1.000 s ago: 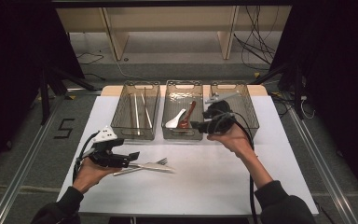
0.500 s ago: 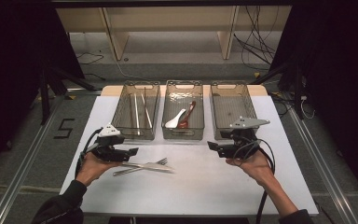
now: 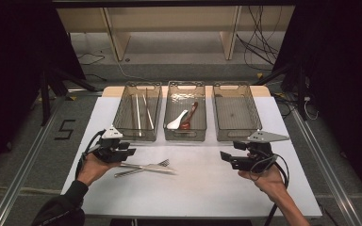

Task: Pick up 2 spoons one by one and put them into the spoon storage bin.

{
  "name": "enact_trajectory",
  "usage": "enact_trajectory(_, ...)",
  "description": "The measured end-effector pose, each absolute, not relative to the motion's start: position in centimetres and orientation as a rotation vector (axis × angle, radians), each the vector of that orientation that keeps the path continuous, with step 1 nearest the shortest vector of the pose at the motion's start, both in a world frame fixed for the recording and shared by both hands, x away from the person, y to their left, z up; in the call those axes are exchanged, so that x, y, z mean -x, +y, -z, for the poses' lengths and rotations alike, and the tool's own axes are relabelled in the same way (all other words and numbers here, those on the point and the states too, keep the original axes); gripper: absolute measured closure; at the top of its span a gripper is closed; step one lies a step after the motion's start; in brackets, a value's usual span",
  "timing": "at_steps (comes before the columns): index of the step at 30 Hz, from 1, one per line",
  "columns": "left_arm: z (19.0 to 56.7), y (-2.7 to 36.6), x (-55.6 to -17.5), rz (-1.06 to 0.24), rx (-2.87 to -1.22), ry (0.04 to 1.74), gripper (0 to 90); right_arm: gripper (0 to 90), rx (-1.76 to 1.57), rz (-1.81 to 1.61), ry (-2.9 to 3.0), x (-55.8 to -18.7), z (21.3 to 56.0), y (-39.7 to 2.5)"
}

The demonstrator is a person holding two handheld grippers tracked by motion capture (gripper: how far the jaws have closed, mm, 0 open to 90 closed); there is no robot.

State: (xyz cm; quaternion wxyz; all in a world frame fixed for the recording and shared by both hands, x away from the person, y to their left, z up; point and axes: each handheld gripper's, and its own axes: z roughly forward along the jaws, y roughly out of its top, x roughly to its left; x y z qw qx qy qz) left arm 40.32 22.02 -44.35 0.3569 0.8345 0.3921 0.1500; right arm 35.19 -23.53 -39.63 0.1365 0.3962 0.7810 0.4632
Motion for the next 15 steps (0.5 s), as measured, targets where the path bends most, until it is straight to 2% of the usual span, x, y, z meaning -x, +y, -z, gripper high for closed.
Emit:
enact_trajectory(8, 44.8, 21.9, -40.6, -0.409, -2.246, 1.022, 84.0, 30.6, -1.153, -1.323, 2.274, -34.2, 40.1, -23.7)
enact_trajectory(11, 45.3, 22.0, -40.7, -0.396, -2.271, 1.042, 88.0, 30.3, -1.158, -1.319, 2.28, -33.9, 40.3, -23.6)
enact_trajectory(15, 45.5, 22.1, -40.8, -0.379, -2.304, 1.045, 88.6, 30.1, -1.161, -1.323, 2.277, -33.7, 40.4, -23.7)
